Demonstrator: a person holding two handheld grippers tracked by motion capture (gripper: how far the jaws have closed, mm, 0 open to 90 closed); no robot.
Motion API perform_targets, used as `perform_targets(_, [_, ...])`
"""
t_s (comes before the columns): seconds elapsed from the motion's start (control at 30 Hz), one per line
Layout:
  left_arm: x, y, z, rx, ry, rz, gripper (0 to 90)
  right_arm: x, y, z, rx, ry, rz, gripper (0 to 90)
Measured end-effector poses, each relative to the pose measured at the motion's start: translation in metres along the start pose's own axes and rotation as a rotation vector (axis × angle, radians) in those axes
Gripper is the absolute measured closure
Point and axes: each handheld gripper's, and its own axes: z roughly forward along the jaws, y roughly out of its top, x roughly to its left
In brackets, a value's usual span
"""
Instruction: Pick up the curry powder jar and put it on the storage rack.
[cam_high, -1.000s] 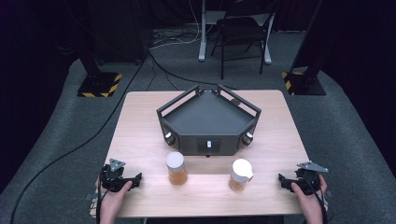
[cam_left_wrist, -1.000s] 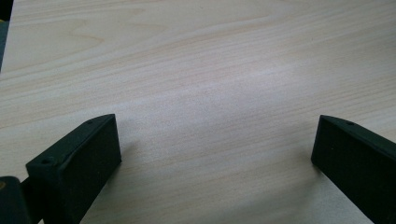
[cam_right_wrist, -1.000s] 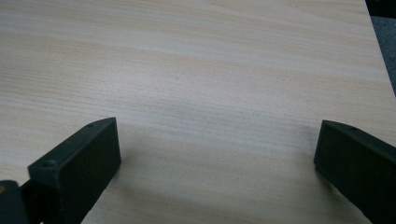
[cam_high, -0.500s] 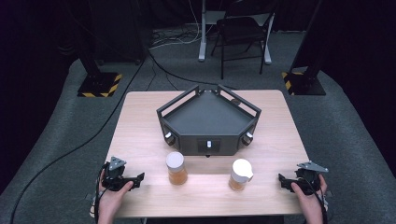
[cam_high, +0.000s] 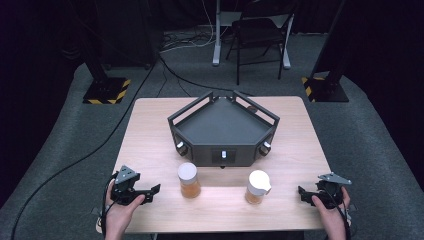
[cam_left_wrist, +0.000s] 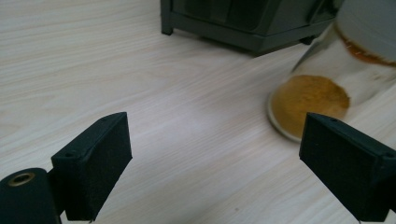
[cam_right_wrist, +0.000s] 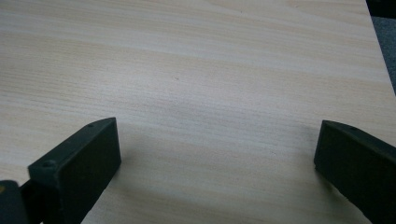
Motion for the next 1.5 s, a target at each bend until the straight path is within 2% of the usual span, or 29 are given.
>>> perform_targets(0.2, [-0.005, 0.003, -0.001, -0.023, -0.044, 0.017, 9.1, 0.000, 0.000, 0.000, 0.000, 0.001, 0.001, 0.0])
perform_targets(0.23, [-0.007, 0.005, 0.001, -0.029, -0.066, 0.022, 9.1, 0.000, 0.000, 0.000, 0.000, 0.001, 0.000, 0.0])
perform_targets(0.4, [-0.016, 0.010, 0.003, -0.031, -0.095, 0.051, 9.0, 0.000, 0.000, 0.000, 0.000, 0.001, 0.000, 0.0])
perform_targets(0.53, [-0.021, 0.013, 0.008, -0.036, -0.139, 0.051, 9.1, 0.000, 0.000, 0.000, 0.000, 0.002, -0.001, 0.0])
perform_targets(0.73, [-0.033, 0.020, 0.016, -0.035, -0.169, 0.080, 9.0, -0.001, 0.000, 0.000, 0.000, 0.003, -0.002, 0.0])
perform_targets(1.13, [-0.053, 0.026, 0.042, -0.037, -0.163, 0.107, 5.6, -0.001, 0.000, 0.000, -0.001, 0.003, -0.002, 0.0])
perform_targets(1.33, [-0.061, 0.027, 0.056, -0.041, -0.160, 0.099, 6.9, -0.001, 0.000, 0.000, 0.000, 0.006, -0.006, 0.0])
perform_targets(1.4, [-0.064, 0.027, 0.060, -0.045, -0.152, 0.096, 8.2, -0.001, 0.000, 0.000, 0.000, 0.006, -0.006, 0.0])
perform_targets(1.5, [-0.072, 0.026, 0.065, -0.050, -0.124, 0.113, 10.3, -0.001, 0.000, 0.000, 0.000, 0.006, -0.006, 0.0])
